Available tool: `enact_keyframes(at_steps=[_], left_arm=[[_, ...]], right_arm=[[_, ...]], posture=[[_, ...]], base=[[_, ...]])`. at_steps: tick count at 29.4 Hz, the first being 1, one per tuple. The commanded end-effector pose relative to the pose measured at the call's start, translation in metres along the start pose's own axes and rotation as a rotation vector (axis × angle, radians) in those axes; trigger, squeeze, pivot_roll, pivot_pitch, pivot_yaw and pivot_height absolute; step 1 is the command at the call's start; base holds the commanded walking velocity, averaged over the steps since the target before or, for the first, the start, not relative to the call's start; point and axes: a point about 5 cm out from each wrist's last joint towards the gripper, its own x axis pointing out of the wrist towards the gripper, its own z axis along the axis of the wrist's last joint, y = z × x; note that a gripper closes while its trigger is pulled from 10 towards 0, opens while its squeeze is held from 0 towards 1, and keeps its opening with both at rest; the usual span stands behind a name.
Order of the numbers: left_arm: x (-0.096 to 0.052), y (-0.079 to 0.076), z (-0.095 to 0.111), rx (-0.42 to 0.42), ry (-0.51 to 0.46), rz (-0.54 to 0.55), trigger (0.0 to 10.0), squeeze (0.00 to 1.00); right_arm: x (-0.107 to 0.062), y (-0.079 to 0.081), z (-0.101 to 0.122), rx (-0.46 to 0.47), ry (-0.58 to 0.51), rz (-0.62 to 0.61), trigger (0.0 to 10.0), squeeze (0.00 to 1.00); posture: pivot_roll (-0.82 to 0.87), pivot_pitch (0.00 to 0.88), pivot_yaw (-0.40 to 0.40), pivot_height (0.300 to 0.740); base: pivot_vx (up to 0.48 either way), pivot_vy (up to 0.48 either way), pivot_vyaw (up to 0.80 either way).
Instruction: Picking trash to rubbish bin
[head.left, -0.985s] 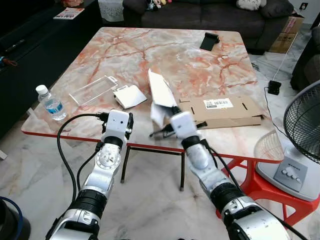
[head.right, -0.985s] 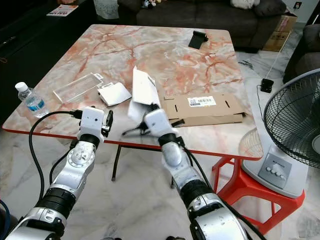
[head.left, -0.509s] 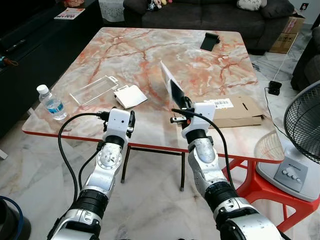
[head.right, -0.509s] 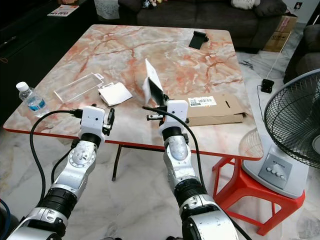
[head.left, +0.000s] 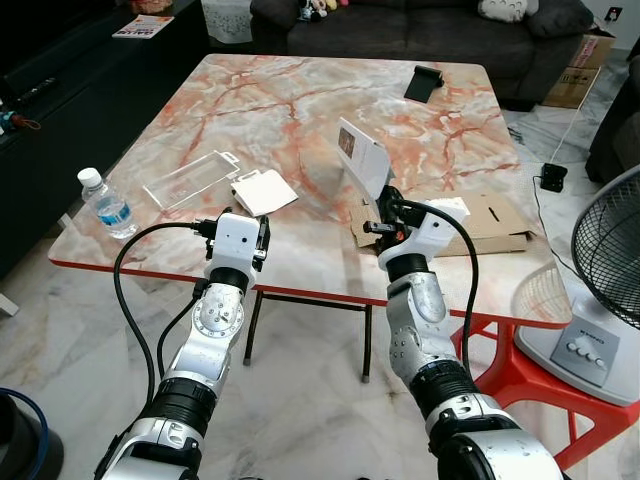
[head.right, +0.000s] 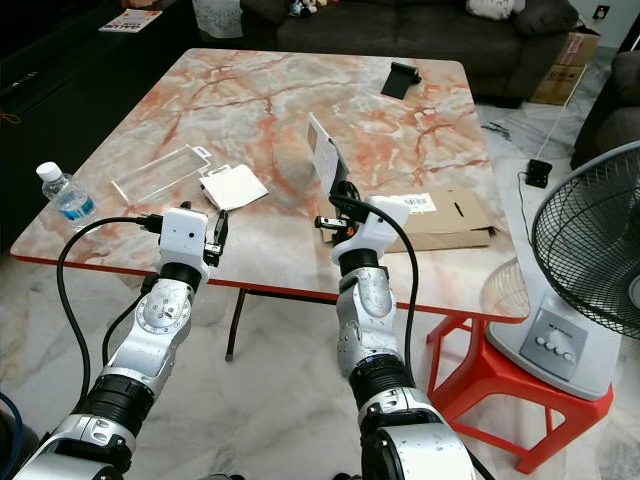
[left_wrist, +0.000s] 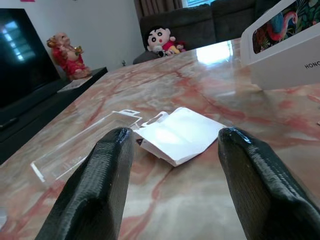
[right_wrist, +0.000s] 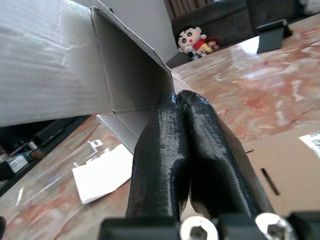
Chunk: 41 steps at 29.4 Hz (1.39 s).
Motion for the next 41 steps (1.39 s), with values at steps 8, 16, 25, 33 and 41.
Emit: enact_keyframes(at_steps=[8, 16, 25, 33, 41], left_arm=[[0.0, 0.003, 0.005, 0.001, -0.029, 0.019, 10.0, 0.0], [0.001, 0.002, 0.006, -0.003, -0.034, 0.02, 10.0, 0.0], [0.001, 0.002, 0.006, -0.003, -0.029, 0.023, 10.0, 0.0], [0.001, 0.003, 0.005, 0.002, -0.027, 0.025, 10.0, 0.0], [-0.001, -0.001, 0.01, 0.08, -0.065, -0.073, 10.0, 1.0]], right_arm=[[0.005, 0.005, 0.008, 0.025, -0.044, 0.022, 10.0, 0.0], [0.005, 0.004, 0.009, -0.032, -0.049, 0.035, 10.0, 0.0], [0.002, -0.001, 0.008, -0.039, -0.042, 0.017, 10.0, 0.0], [0.001, 0.002, 0.007, -0.077, -0.03, 0.08, 10.0, 0.0], [-0.008, -0.003, -0.003, -0.139, 0.024, 0.13, 10.0, 0.0]], posture=[[0.12, 0.066, 0.018, 0.74], [0.12, 0.083, 0.017, 0.74], [0.11, 0.096, 0.016, 0.74], [0.11, 0.103, 0.015, 0.74], [0.11, 0.109, 0.016, 0.74]], base=[[0.0, 0.0, 0.0], [0.0, 0.0, 0.0], [0.0, 0.0, 0.0], [0.0, 0.0, 0.0], [0.0, 0.0, 0.0]])
